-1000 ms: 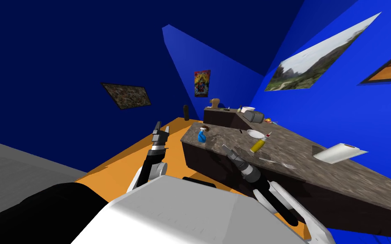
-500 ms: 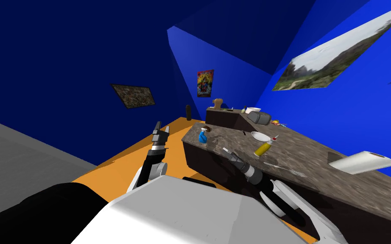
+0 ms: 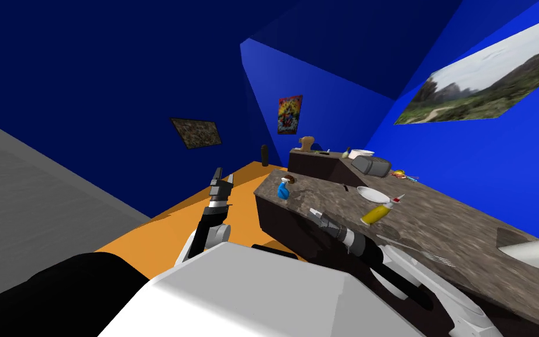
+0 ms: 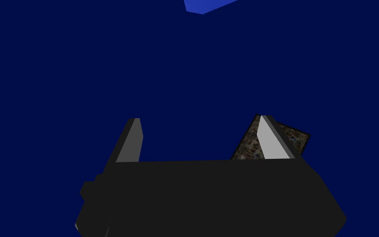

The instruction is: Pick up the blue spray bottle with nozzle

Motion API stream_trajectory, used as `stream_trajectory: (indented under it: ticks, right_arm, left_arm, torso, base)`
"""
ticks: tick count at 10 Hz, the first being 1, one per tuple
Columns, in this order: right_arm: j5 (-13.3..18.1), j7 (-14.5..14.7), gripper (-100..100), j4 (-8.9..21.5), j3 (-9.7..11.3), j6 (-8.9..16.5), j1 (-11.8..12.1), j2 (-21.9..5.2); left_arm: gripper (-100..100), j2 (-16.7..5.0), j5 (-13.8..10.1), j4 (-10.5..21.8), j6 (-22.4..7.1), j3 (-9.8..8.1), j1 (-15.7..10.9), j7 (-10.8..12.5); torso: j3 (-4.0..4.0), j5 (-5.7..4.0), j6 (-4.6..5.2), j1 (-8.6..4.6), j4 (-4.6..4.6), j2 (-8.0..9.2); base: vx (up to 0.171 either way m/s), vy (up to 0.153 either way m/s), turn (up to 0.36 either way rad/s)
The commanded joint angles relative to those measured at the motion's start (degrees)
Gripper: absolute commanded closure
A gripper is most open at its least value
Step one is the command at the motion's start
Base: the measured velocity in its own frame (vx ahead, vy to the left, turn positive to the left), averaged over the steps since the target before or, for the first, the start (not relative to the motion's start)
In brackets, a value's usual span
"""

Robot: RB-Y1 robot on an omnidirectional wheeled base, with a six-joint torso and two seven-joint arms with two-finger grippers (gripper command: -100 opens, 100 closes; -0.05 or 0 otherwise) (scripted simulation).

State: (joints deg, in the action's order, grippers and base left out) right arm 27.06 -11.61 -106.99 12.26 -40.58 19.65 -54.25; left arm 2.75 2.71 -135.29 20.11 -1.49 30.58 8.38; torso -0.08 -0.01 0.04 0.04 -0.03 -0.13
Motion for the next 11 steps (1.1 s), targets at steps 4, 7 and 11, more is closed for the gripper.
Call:
stream_trajectory:
  ticks: [4,7,11]
  right_arm:
    - [1.98,0.16,-100,2.65,0.95,-0.68,-1.05,-6.57]
    - [3.46,0.49,-100,5.11,1.82,-1.10,-2.01,-11.55]
    - [4.61,0.97,-100,7.41,2.62,-1.35,-2.89,-17.15]
  left_arm:
    - [0,0.00,0.00,0.00,0.00,0.01,-0.01,0.00]
    - [0,0.00,0.00,0.00,0.00,0.00,0.00,0.00]
    - [0,0.00,0.00,0.00,0.00,0.00,0.00,0.00]
  torso:
    - [0.00,0.02,-0.05,0.05,0.00,-0.01]
    - [-0.01,0.02,0.00,0.08,0.00,-0.01]
    - [-0.01,0.03,0.01,0.12,0.00,-0.02]
  base:
    - [0.014,0.010,0.136]
    - [0.020,0.023,0.153]
    - [0.023,0.030,0.163]
